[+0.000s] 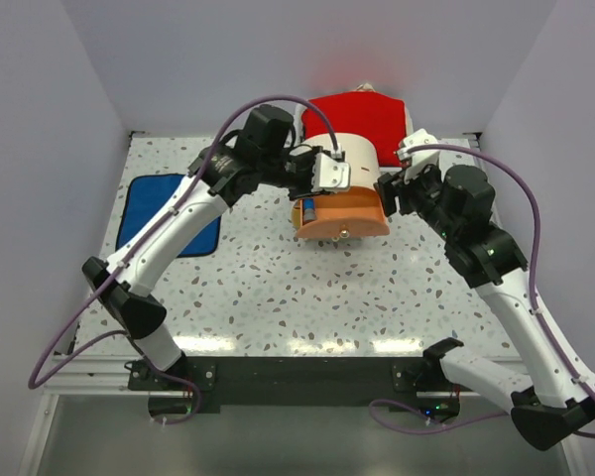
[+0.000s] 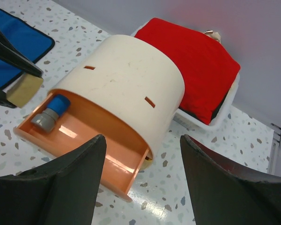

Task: Sort the stationery into containers
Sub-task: Place the stationery in the storage box.

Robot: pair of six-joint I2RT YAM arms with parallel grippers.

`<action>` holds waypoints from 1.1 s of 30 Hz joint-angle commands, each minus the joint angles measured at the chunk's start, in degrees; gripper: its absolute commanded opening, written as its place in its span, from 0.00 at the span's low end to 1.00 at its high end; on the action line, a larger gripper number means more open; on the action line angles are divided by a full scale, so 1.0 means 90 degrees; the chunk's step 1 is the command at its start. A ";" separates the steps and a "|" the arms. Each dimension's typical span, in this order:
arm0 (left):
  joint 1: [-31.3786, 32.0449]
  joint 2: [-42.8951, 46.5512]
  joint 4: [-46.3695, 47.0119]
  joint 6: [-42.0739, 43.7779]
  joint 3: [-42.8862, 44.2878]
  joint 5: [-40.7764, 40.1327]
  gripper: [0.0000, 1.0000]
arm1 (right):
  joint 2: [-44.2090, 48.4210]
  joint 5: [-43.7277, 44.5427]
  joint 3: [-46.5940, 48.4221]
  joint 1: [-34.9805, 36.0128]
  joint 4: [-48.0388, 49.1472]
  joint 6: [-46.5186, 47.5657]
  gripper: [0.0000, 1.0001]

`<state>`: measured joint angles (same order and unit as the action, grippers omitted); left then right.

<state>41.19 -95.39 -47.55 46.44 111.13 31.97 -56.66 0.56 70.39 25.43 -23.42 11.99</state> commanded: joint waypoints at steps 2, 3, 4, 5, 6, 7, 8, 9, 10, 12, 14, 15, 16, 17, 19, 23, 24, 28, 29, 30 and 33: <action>0.0266 -0.0512 0.0235 -0.0277 0.0269 0.0315 0.00 | 0.0339 0.0211 -0.0204 -0.0150 -0.0064 -0.0092 0.68; 0.0296 -0.0582 0.0215 -0.0267 0.0269 0.0315 0.00 | 0.0378 0.0202 -0.0243 -0.0169 -0.0064 -0.0101 0.68; 0.0325 -0.0718 0.0215 -0.0257 0.0269 0.0286 0.00 | 0.0426 0.0202 -0.0301 -0.0208 -0.0064 -0.0131 0.68; 0.0364 -0.0787 0.0215 -0.0228 0.0279 0.0267 0.00 | 0.0446 0.0192 -0.0331 -0.0228 -0.0054 -0.0141 0.68; 0.0365 -0.0845 0.0205 -0.0218 0.0279 0.0238 0.00 | 0.0466 0.0182 -0.0360 -0.0238 -0.0044 -0.0160 0.68; 0.0374 -0.0933 0.0215 -0.0208 0.0279 0.0228 0.00 | 0.0485 0.0163 -0.0428 -0.0247 -0.0044 -0.0180 0.68; 0.0375 -0.0963 0.0234 -0.0218 0.0279 0.0199 0.00 | 0.0524 0.0153 -0.0448 -0.0267 -0.0035 -0.0189 0.68; 0.0375 -0.1002 0.0254 -0.0199 0.0279 0.0121 0.00 | 0.0534 0.0153 -0.0477 -0.0267 -0.0035 -0.0209 0.68; 0.0375 -0.1050 0.0254 -0.0208 0.0269 0.0072 0.02 | 0.0544 0.0143 -0.0526 -0.0267 -0.0025 -0.0209 0.68; 0.0375 -0.1080 0.0322 -0.0237 0.0250 -0.0065 0.13 | 0.0573 0.0143 -0.0584 -0.0286 -0.0005 -0.0199 0.69; 0.0375 -0.1100 0.0390 -0.0305 0.0250 -0.0104 0.16 | 0.0573 0.0143 -0.0614 -0.0286 0.0024 -0.0180 0.69; 0.0375 -0.1109 0.0429 -0.0364 0.0250 -0.0153 0.18 | 0.0573 0.0124 -0.0624 -0.0296 0.0024 -0.0180 0.69; 0.0375 -0.1119 0.0459 -0.0403 0.0250 -0.0182 0.21 | 0.0564 0.0124 -0.0634 -0.0296 0.0034 -0.0180 0.69; 0.0375 -0.1110 0.0536 -0.0481 0.0250 -0.0212 0.31 | 0.0564 0.0114 -0.0643 -0.0296 0.0043 -0.0180 0.69; 0.0375 -0.1110 0.0557 -0.0530 0.0259 -0.0290 0.42 | 0.0554 0.0075 -0.0673 -0.0287 0.0044 -0.0180 0.69; 0.0375 -0.0993 0.0790 -0.0706 0.0269 -0.0358 0.55 | 0.0534 -0.0042 -0.0692 -0.0296 -0.0064 -0.0160 0.70; 0.0375 -0.0944 0.0849 -0.0784 0.0289 -0.0407 0.57 | 0.0525 -0.0042 -0.0712 -0.0296 -0.0093 -0.0131 0.72; 0.0375 -0.0516 0.1210 -0.1038 0.0250 -0.0651 0.64 | 0.0505 -0.0928 -0.0848 -0.0287 -0.0336 0.0132 0.75; 0.0375 -0.0408 0.1375 -0.1029 0.0163 -0.0729 0.71 | 0.0505 -0.1047 -0.0877 -0.0296 -0.0357 0.0171 0.75; 0.0375 -0.0232 0.1435 -0.0971 -0.0070 -0.0826 0.72 | 0.0476 -0.1106 -0.0916 -0.0287 -0.0366 0.0182 0.76; 0.0375 0.0119 0.1679 -0.0852 -0.0433 -0.1420 0.72 | 0.0330 -0.1623 -0.0868 -0.0287 -0.0551 0.0366 0.71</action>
<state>44.53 -102.08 -38.89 39.59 109.69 25.23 -52.73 -6.31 62.39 22.92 -26.52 12.67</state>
